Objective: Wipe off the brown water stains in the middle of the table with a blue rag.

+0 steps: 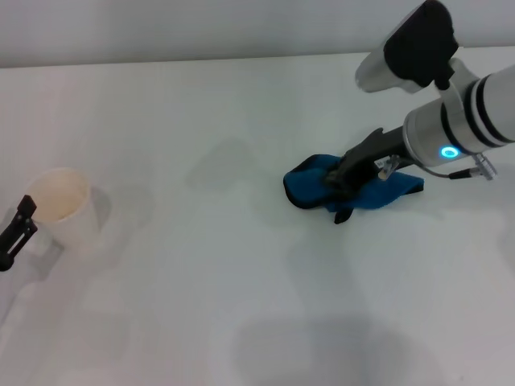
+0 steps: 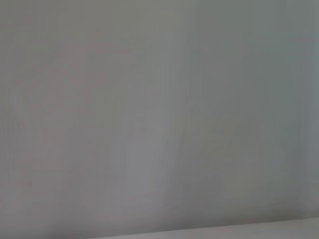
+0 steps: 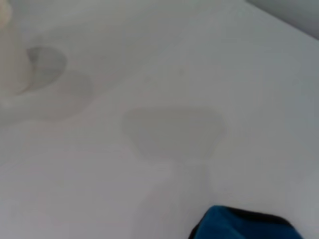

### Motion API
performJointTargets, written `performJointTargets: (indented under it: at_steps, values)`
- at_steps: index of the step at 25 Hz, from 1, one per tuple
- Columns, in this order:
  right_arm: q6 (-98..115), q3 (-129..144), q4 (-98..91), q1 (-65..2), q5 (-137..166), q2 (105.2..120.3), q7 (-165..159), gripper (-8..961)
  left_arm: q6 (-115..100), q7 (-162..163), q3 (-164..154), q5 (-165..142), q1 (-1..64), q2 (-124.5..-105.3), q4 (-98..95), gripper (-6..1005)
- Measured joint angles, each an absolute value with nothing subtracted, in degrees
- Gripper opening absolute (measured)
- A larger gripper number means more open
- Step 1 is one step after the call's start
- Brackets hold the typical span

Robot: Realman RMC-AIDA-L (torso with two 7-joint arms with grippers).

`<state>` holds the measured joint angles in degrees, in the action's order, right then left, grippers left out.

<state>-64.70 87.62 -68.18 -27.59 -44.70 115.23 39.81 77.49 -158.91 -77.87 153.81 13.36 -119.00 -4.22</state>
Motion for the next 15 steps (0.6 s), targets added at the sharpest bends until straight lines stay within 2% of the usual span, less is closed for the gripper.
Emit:
performJointTargets:
  at_steps: [4,9,15]
  values:
    - [-65.3,85.9,-70.0,-26.8,-45.1,115.21,40.3,178,77.4,-158.9,-77.9,153.8,13.4,-119.00,-4.3,876]
    - [-66.8,82.2,-72.4,-25.0,-48.6,115.13,43.2,406,77.4,-158.9,-77.9,153.8,13.4,-119.00,-4.7,875]
    - [-66.1,72.3,-73.0,-21.2,-62.0,115.12,53.2,414,77.7,-158.9,-77.9,153.8,13.4,-119.01,-4.8,876]
